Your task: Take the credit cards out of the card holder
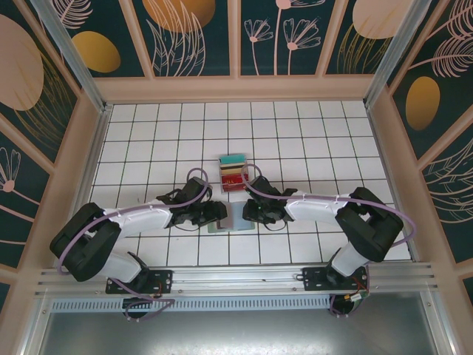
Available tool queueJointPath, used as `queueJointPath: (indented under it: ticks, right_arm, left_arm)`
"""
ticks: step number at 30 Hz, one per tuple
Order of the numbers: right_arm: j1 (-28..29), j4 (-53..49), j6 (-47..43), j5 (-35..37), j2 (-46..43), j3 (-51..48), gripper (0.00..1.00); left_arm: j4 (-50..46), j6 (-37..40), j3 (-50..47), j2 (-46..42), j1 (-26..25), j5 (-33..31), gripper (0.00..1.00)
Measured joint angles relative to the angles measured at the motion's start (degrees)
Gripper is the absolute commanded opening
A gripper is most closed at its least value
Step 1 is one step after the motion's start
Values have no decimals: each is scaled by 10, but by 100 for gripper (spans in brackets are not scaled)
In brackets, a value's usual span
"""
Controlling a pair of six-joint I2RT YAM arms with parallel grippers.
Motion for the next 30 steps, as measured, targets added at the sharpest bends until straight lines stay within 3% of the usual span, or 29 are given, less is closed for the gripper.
queueJointPath:
  ticks: [5,10,18,25,30]
  right_arm:
    - [1,0,0,2,0,0,33]
    - [2,0,2,2,0,0,33]
    - [2,1,4,2,0,0,34]
    - [2,1,6,2,0,0,33]
    - [2,1,10,4,0,0,33]
  left_arm:
    - [13,-4,0,-2,-1,11,71]
    - [29,-5,0,-8,-1,21,98]
    - [37,-9,0,-28,-1,27,99]
    - [73,-19,0,-29,-2,55,93]
    - [102,-25,0,-26,-3,77,81]
